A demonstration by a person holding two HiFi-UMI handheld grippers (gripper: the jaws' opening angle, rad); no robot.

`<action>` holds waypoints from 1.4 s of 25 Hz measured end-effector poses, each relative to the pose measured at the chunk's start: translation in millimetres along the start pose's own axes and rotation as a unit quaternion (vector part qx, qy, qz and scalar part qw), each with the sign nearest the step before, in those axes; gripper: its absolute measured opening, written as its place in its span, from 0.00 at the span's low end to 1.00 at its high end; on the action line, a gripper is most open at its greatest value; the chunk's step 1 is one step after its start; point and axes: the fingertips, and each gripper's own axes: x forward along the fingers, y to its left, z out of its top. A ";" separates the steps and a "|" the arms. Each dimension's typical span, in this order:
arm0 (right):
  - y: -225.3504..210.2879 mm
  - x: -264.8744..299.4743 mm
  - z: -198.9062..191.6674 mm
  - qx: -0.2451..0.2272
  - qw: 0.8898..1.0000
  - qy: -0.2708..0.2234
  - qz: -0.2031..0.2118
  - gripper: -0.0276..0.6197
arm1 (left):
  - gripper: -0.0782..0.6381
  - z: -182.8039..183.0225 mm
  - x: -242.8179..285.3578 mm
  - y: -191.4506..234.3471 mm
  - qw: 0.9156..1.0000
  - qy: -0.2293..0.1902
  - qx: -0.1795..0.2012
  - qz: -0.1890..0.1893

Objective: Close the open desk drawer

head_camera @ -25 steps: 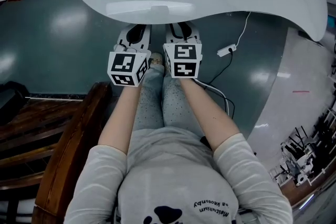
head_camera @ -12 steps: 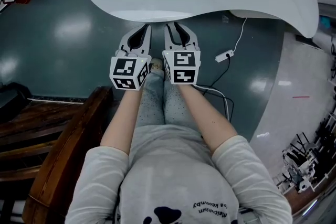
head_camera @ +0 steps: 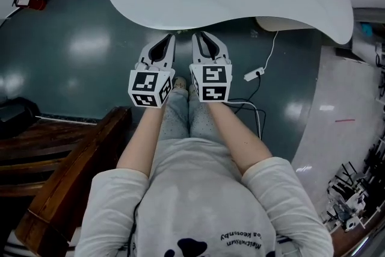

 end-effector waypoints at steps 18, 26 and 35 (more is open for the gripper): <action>29.1 -99.6 90.6 -0.028 0.996 -0.084 0.032 0.08 | 0.12 79.8 -71.4 -65.5 0.998 -0.054 0.019 -0.015; 34.6 -151.5 125.3 -0.035 0.991 -0.123 0.041 0.07 | 0.12 124.0 -110.3 -93.0 0.992 -0.091 0.087 -0.014; 25.6 -215.3 157.3 -0.045 0.984 -0.170 0.038 0.07 | 0.12 163.7 -154.3 -131.4 0.984 -0.141 0.108 -0.006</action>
